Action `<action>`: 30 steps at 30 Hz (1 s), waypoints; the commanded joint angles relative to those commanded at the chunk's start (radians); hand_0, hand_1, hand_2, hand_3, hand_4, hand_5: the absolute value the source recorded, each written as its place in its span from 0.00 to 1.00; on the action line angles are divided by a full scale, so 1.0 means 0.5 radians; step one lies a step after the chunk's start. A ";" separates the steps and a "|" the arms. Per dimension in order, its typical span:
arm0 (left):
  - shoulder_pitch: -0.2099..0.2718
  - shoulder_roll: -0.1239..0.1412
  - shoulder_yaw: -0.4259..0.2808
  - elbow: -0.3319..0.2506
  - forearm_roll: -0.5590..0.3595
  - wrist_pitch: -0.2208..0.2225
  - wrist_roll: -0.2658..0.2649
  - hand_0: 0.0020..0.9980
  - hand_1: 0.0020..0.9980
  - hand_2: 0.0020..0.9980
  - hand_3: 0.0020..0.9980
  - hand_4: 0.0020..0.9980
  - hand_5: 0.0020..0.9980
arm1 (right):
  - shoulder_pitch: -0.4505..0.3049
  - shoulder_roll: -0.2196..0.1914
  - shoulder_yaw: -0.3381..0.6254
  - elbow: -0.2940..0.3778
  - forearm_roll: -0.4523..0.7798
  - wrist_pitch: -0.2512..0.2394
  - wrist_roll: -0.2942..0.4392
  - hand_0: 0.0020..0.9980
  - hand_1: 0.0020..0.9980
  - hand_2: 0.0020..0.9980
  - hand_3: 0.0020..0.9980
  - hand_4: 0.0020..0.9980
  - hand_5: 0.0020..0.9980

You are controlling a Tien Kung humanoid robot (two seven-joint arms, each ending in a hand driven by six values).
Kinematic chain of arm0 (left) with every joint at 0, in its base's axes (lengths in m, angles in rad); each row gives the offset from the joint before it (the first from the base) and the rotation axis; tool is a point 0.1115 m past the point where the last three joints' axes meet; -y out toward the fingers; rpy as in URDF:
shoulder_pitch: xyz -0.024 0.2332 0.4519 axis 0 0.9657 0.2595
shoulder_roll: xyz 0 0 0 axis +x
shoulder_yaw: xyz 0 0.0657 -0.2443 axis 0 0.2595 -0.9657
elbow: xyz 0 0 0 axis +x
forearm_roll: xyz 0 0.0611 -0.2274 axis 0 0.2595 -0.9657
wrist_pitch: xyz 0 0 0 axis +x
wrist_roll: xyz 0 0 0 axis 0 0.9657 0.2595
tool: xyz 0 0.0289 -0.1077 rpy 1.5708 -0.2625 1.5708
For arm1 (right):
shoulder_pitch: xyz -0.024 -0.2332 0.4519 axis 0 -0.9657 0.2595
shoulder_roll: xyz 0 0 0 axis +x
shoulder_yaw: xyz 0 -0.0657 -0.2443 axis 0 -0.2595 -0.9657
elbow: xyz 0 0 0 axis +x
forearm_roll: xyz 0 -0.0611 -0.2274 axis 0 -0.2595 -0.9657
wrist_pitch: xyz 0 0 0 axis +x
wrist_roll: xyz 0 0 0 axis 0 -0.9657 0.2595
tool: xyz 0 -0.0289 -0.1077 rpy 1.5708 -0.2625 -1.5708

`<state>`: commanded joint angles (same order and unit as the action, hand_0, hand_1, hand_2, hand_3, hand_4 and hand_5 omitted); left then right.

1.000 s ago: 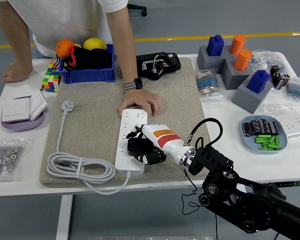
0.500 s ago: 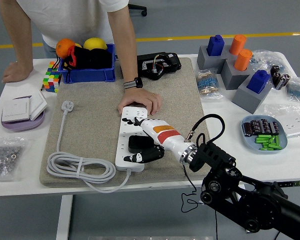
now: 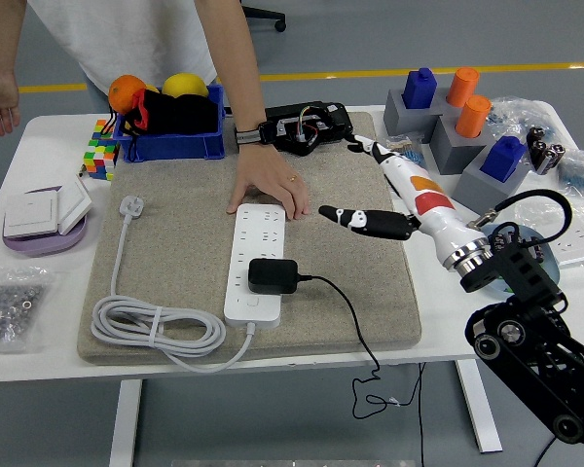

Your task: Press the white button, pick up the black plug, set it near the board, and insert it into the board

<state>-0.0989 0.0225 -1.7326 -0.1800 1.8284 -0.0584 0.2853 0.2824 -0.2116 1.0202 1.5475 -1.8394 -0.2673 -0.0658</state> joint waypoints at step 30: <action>0.012 0.005 0.021 0.000 0.018 -0.011 -0.001 0.63 0.63 0.64 0.69 0.55 0.39 | -0.562 0.102 0.959 -0.021 0.052 -0.065 0.064 1.00 1.00 0.99 1.00 1.00 0.99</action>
<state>-0.0927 0.0248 -1.7221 -0.1800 1.8376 -0.0637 0.2846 0.0012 -0.1605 1.4999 1.5371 -1.8134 -0.3000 -0.0336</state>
